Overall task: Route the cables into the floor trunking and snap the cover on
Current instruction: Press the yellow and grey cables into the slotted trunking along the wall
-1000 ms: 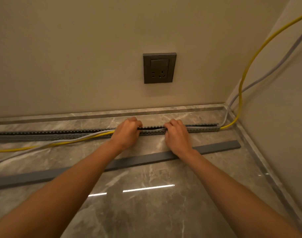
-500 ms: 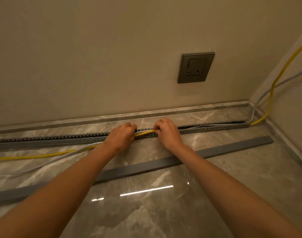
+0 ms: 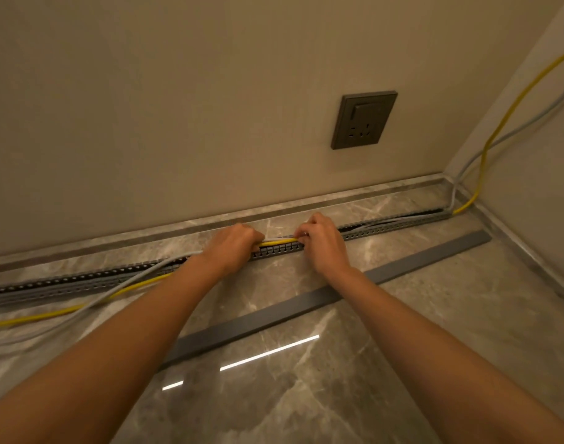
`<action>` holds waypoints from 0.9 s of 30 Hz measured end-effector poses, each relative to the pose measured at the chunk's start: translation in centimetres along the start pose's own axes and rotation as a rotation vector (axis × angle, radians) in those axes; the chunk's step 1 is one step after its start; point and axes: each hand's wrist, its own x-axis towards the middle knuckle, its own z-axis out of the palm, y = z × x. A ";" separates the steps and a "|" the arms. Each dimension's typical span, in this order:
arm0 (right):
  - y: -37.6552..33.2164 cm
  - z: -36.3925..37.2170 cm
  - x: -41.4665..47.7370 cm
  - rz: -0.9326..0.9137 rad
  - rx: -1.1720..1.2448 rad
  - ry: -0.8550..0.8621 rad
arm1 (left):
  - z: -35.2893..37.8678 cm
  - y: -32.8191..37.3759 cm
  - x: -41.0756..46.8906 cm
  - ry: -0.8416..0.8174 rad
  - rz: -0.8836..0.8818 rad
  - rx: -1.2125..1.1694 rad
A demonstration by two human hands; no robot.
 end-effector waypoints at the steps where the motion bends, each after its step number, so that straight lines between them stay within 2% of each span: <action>1: 0.0 0.2 -0.1 -0.015 -0.018 0.005 | 0.1 0.4 -0.2 0.026 0.000 0.041; 4: 0.1 0.3 -0.5 -0.049 -0.056 0.005 | 0.4 1.8 -0.7 0.100 0.012 0.103; 6: 0.2 0.1 -0.5 -0.056 -0.074 0.007 | 0.4 2.7 -0.8 0.096 0.045 0.206; 9: 0.4 -0.1 -0.8 -0.074 -0.071 0.020 | 0.1 3.5 -0.8 0.057 0.008 0.230; 12: 0.6 0.2 -1.2 -0.094 -0.040 0.022 | 0.0 3.8 -0.8 0.164 0.108 0.274; 13: 0.7 0.4 -1.3 -0.105 -0.031 0.020 | 0.4 3.7 -0.6 0.196 0.116 0.250; 15: 1.0 0.6 -1.4 -0.109 -0.020 0.002 | 0.9 4.1 -0.3 0.156 0.079 0.171; 19: 1.4 0.4 -0.9 -0.079 -0.032 -0.066 | 1.5 4.2 0.2 0.154 0.025 0.245; 27: 0.5 0.3 -0.3 -0.029 -0.109 -0.118 | 2.7 4.5 -0.7 0.169 -0.020 0.173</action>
